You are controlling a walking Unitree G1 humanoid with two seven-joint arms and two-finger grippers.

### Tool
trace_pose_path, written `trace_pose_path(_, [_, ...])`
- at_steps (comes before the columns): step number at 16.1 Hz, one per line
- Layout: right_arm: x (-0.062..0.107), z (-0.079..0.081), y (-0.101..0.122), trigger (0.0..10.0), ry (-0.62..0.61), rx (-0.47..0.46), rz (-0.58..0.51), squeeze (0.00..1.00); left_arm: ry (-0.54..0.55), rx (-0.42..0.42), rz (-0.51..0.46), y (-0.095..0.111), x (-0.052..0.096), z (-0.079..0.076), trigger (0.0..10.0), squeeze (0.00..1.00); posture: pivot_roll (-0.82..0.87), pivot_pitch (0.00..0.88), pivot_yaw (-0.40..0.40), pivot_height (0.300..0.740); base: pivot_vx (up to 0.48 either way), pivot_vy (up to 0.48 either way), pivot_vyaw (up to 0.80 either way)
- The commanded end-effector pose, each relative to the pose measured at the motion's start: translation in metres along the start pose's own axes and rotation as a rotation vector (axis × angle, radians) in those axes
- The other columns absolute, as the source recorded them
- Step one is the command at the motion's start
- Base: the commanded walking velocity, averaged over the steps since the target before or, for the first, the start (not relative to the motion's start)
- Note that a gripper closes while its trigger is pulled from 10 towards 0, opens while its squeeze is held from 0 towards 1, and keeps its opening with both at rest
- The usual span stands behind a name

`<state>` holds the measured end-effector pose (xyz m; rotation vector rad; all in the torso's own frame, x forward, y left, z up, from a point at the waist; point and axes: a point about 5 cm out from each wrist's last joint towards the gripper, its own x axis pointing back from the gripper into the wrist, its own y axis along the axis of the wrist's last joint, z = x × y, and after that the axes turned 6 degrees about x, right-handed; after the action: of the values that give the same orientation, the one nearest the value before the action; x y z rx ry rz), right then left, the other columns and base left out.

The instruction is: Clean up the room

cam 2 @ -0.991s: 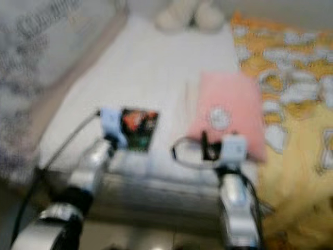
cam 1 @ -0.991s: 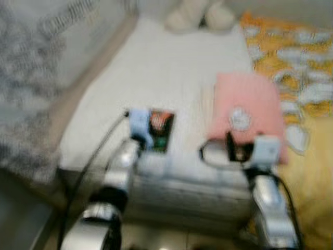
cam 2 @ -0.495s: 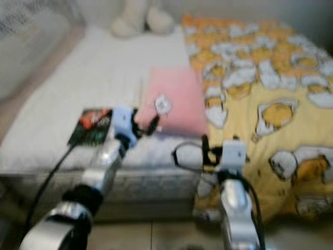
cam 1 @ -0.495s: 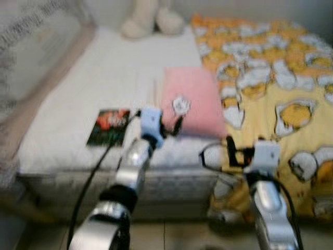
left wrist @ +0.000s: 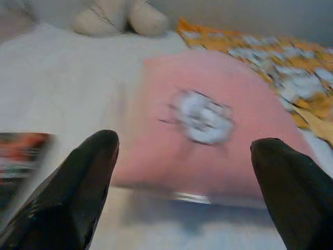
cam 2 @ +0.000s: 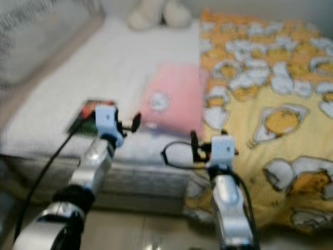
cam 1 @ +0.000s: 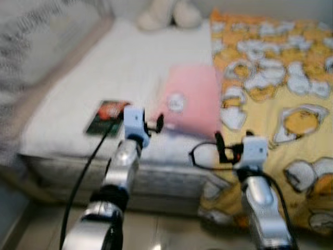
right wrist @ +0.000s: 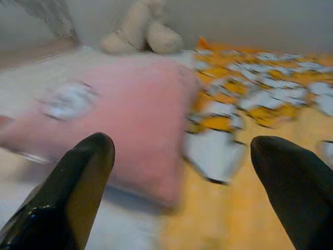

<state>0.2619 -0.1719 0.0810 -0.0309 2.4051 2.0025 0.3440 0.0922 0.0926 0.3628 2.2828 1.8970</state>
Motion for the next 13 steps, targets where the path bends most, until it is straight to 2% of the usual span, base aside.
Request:
trace_pose_path(1, [0.000, -0.002, 0.001, 10.0, 0.000, -0.006, -0.009, 0.00, -0.006, -0.056, -0.005, -0.002, 0.010, 0.012, 10.0, 0.00, -0.10, 0.000, 0.047, 0.740, 0.000, 0.000, 0.00])
trace_pose_path(3, [0.005, -0.006, 0.000, 10.0, -0.014, -0.006, -0.007, 0.00, -0.034, -0.088, -0.013, -0.004, 0.022, 0.019, 10.0, 0.00, -0.09, 0.000, 0.043, 0.740, 0.000, 0.000, 0.00])
trace_pose_path(5, [0.009, -0.009, -0.004, 10.0, -0.023, -0.004, 0.003, 0.00, -0.016, -0.067, -0.030, -0.003, 0.027, 0.021, 10.0, 0.00, -0.08, 0.000, 0.043, 0.740, 0.000, 0.000, 0.00])
trace_pose_path(7, [0.008, -0.007, -0.003, 10.0, -0.016, -0.004, 0.000, 0.00, 0.027, -0.024, -0.036, 0.000, 0.021, 0.017, 10.0, 0.00, -0.09, 0.000, 0.038, 0.740, 0.392, 0.000, 0.00])
trace_pose_path(9, [-0.002, -0.002, 0.005, 10.0, 0.001, 0.002, -0.032, 0.00, 0.018, -0.006, -0.045, 0.005, 0.015, 0.009, 10.0, 0.00, -0.09, 0.000, 0.040, 0.740, 0.480, 0.000, 0.00])
trace_pose_path(12, [-0.005, -0.006, 0.007, 10.0, -0.017, 0.005, -0.030, 0.00, -0.056, -0.063, -0.078, 0.013, 0.010, -0.003, 10.0, 0.00, -0.10, 0.000, 0.040, 0.740, 0.480, 0.000, 0.00])
trace_pose_path(13, [-0.004, -0.008, 0.006, 10.0, -0.033, 0.006, -0.021, 0.00, -0.060, -0.062, -0.077, 0.014, 0.009, -0.004, 10.0, 0.00, -0.10, 0.000, 0.042, 0.740, 0.480, 0.000, -0.80])
